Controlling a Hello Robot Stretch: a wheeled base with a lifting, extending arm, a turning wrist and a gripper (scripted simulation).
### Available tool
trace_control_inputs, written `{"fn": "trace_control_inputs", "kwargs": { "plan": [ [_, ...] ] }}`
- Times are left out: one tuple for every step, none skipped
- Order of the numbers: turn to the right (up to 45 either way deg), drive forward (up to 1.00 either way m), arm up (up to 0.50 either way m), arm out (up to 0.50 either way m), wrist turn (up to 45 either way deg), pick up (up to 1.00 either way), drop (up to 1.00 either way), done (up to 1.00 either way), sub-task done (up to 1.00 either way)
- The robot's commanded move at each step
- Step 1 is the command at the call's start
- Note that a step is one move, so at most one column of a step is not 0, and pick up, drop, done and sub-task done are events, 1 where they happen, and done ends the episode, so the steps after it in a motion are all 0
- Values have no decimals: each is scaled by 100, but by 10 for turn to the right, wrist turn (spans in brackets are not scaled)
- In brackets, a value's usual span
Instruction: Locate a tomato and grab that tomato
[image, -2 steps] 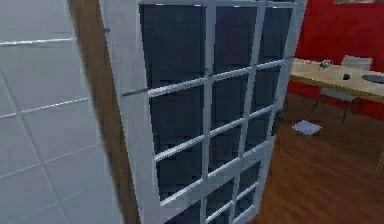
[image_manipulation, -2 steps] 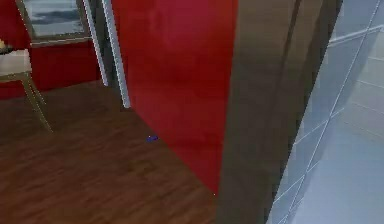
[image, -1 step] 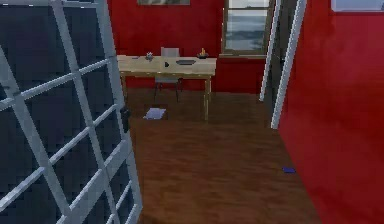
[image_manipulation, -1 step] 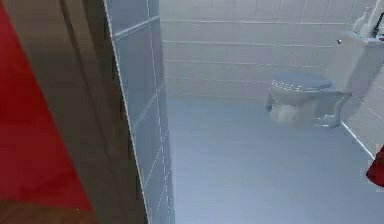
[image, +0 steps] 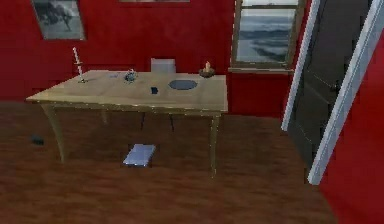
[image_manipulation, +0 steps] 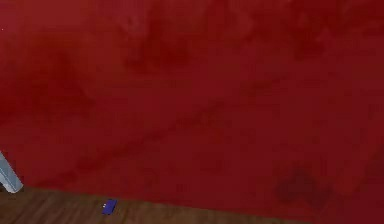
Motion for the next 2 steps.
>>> {"fn": "trace_control_inputs", "kwargs": {
  "plan": [
    [0,20,0,0,0,0,0,0,0],
    [60,0,0,0,0,0,0,0,0]
  ]
}}
